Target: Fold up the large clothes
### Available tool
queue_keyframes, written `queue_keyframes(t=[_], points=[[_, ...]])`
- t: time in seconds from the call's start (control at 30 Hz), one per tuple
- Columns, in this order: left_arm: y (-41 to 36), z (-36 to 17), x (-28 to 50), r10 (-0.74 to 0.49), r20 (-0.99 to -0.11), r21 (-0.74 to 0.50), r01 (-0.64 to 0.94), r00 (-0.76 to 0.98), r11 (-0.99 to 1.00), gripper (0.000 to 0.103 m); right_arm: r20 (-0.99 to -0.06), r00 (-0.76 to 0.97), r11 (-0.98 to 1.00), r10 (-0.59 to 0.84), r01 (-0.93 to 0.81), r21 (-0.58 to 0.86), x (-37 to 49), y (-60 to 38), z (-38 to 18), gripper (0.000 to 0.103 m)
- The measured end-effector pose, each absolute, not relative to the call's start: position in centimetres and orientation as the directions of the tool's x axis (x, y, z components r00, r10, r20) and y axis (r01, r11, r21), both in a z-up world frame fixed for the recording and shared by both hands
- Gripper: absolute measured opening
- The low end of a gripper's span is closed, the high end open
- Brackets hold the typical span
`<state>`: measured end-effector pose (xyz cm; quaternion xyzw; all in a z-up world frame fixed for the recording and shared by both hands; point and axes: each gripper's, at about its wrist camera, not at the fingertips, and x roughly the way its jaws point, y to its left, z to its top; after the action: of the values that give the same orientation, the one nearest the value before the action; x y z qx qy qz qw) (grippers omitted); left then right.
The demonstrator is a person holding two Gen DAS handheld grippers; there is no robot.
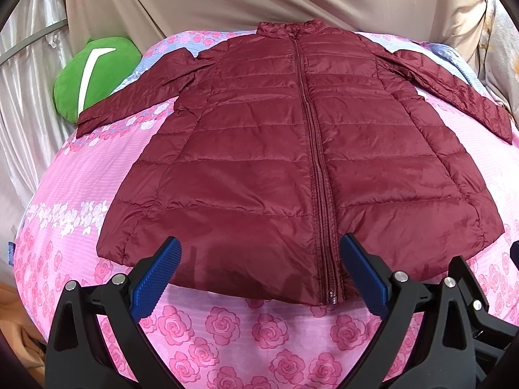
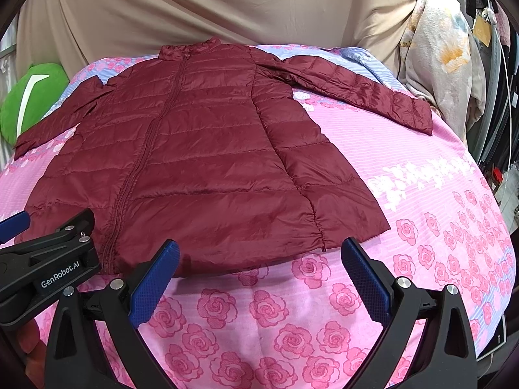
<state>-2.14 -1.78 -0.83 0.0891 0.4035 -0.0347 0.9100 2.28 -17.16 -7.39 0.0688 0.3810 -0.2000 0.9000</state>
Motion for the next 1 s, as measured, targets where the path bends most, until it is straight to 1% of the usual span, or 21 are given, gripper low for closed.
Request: queue_keyframes(t=[0.83, 1.0], points=[[-2.9, -1.5, -0.4, 0.029, -0.754, 0.153, 0.133, 0.656, 0.979, 0.096, -0.740, 0.610, 0.915, -0.283, 0.403, -0.017, 3.9, -17.6, -8.4, 0.098], [-3.1, -1.4, -0.4, 0.018, -0.752, 0.144, 0.138, 0.659, 0.980, 0.096, -0.744, 0.608, 0.917, -0.278, 0.400, -0.016, 4.0, -17.9, -8.5, 0.098]])
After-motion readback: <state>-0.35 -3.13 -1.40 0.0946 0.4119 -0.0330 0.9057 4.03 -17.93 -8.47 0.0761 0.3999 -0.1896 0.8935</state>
